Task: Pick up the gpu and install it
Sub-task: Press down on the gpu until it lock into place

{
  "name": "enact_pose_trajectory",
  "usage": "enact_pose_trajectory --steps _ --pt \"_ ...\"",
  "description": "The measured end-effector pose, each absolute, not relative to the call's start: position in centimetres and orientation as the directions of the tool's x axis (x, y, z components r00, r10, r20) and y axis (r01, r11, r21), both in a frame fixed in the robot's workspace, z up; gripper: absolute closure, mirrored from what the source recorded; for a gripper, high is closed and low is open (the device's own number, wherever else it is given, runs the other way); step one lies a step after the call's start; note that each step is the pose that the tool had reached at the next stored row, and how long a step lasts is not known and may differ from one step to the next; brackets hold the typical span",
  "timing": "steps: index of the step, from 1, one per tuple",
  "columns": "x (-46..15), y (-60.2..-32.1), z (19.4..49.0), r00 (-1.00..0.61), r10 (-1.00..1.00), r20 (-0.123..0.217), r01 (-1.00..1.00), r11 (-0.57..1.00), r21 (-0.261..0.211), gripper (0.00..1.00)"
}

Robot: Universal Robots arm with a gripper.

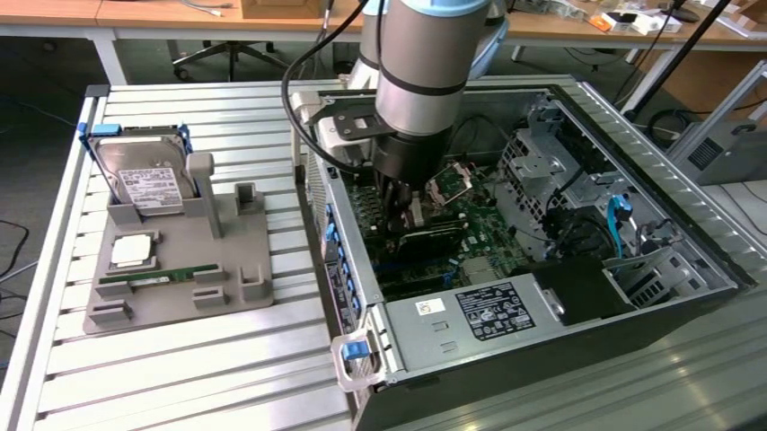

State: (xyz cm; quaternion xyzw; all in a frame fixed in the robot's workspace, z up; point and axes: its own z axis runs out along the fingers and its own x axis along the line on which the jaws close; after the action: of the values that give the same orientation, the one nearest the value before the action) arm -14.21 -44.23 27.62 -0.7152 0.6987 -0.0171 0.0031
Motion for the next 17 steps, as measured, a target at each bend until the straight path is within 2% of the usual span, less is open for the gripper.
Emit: enact_pose_trajectory --steps 17 --pt "-14.41 -44.3 27.17 0.023 -1.0 0.02 -0.999 -0.024 -0.029 0.89"
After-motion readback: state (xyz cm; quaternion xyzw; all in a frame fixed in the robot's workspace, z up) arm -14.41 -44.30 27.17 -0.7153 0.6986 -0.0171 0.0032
